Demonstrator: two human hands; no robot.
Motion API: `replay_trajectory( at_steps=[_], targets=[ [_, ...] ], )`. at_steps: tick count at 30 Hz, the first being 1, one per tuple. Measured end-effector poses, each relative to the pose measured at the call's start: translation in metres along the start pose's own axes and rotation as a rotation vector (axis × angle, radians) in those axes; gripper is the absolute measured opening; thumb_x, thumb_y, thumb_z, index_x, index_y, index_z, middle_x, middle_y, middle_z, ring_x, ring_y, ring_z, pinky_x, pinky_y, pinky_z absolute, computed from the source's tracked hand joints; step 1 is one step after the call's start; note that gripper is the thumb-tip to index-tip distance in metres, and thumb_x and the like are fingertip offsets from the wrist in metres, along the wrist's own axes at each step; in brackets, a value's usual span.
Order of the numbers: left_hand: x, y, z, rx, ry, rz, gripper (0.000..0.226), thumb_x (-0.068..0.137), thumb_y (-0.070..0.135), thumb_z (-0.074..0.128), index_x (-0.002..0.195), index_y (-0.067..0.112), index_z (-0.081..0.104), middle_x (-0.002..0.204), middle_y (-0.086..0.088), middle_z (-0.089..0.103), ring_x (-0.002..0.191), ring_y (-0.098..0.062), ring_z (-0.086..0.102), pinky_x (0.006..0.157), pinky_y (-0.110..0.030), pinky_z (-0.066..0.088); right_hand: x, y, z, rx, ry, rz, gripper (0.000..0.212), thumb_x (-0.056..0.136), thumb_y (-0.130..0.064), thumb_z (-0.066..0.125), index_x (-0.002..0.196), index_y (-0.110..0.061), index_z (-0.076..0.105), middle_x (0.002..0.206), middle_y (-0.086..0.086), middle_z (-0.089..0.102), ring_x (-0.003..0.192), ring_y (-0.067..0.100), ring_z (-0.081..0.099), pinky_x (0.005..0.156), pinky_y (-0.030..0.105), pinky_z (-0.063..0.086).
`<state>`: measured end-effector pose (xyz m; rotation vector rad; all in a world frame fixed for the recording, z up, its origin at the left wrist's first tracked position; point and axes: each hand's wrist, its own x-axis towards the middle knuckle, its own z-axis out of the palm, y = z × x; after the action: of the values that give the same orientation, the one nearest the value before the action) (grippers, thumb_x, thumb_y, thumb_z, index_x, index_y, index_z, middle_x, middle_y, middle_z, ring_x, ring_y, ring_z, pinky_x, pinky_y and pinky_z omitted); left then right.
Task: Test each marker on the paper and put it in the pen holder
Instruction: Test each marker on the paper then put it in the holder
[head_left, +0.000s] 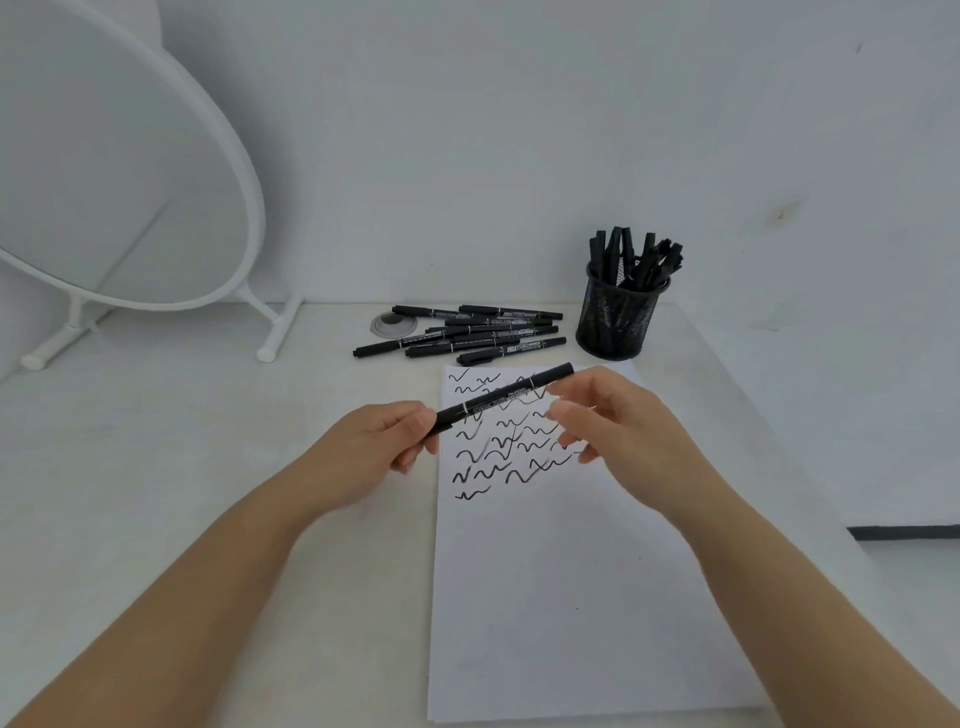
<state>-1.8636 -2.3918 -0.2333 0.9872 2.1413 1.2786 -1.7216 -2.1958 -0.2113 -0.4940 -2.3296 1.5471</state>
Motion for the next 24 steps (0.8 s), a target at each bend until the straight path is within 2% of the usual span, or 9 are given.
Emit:
replay_trajectory(
  at_steps=[2,5,8,10,12,17,20,22,24],
  targets=[
    [0.008,0.008,-0.001,0.107,0.033,-0.007,0.037,0.096,0.032,0.04,0.064,0.025,0.057,0.051,0.009,0.045,0.051,-0.005,0.042,0.056,-0.02,0.033,0.006,0.0,-0.002,-0.369,0.151,-0.071,0.023,0.084,-0.034,0.06,0.106,-0.03,0.053,0.102,-0.012,0.058,0.085,0.004,0.056,0.072,0.021,0.044],
    [0.023,0.022,0.001,0.291,0.055,-0.02,0.035,0.093,0.038,0.043,0.064,0.026,0.057,0.056,0.006,0.046,0.049,-0.007,0.04,0.049,-0.019,0.032,0.009,-0.006,0.002,-0.824,0.263,-0.385,0.049,0.081,-0.031,0.067,0.126,-0.017,0.052,0.113,0.0,0.056,0.101,0.023,0.05,0.087,0.032,0.039],
    [0.038,0.042,0.012,0.434,0.053,0.052,0.033,0.091,0.041,0.045,0.066,0.022,0.057,0.048,0.011,0.045,0.046,-0.006,0.038,0.051,-0.027,0.031,0.016,-0.01,0.008,-1.021,0.248,-0.655,0.029,0.071,-0.026,0.078,0.096,-0.013,0.07,0.083,0.002,0.067,0.077,0.028,0.059,0.065,0.035,0.049],
    [0.047,0.053,0.019,0.572,0.075,0.126,0.033,0.091,0.043,0.043,0.067,0.023,0.053,0.051,0.01,0.049,0.051,-0.007,0.043,0.051,-0.029,0.031,0.023,-0.012,0.007,-1.032,0.229,-0.724,0.015,0.07,-0.023,0.08,0.079,-0.014,0.071,0.068,-0.001,0.064,0.066,0.024,0.058,0.056,0.03,0.048],
    [0.055,0.061,0.024,0.73,0.134,0.213,0.033,0.091,0.045,0.039,0.066,0.024,0.047,0.057,0.008,0.051,0.061,-0.012,0.048,0.051,-0.029,0.032,0.031,-0.013,0.002,-1.015,0.189,-0.743,0.011,0.071,-0.019,0.079,0.075,-0.012,0.07,0.064,-0.001,0.062,0.062,0.022,0.057,0.058,0.027,0.045],
    [0.076,0.069,0.03,0.729,0.188,0.405,0.023,0.09,0.047,0.039,0.085,0.028,0.051,0.064,0.013,0.049,0.064,-0.009,0.05,0.053,-0.029,0.033,0.054,-0.016,-0.019,-0.772,0.031,-0.532,0.014,0.089,-0.021,0.058,0.1,-0.013,0.063,0.087,-0.002,0.058,0.079,0.016,0.051,0.068,0.022,0.036],
    [0.094,0.068,0.025,0.58,0.209,0.356,0.028,0.086,0.054,0.036,0.094,0.03,0.046,0.062,0.012,0.051,0.062,-0.004,0.05,0.052,-0.028,0.033,0.073,-0.018,-0.04,-0.668,0.13,-0.484,0.009,0.089,-0.019,0.057,0.096,-0.014,0.056,0.081,-0.009,0.052,0.075,0.016,0.05,0.064,0.022,0.031],
    [0.111,0.059,0.019,0.592,0.222,0.248,0.025,0.09,0.05,0.034,0.095,0.029,0.048,0.068,0.009,0.055,0.071,-0.012,0.054,0.059,-0.031,0.037,0.087,-0.023,-0.059,-0.516,0.286,-0.43,0.013,0.088,-0.017,0.058,0.1,-0.017,0.053,0.08,-0.007,0.059,0.075,0.017,0.054,0.068,0.025,0.038],
    [0.127,0.044,0.014,0.653,0.248,0.141,0.021,0.093,0.042,0.039,0.096,0.026,0.052,0.082,0.008,0.06,0.083,-0.017,0.056,0.068,-0.033,0.043,0.1,-0.027,-0.077,-0.372,0.456,-0.414,0.024,0.087,-0.016,0.058,0.108,-0.023,0.049,0.076,-0.013,0.058,0.072,0.008,0.056,0.066,0.017,0.04]
  ],
)
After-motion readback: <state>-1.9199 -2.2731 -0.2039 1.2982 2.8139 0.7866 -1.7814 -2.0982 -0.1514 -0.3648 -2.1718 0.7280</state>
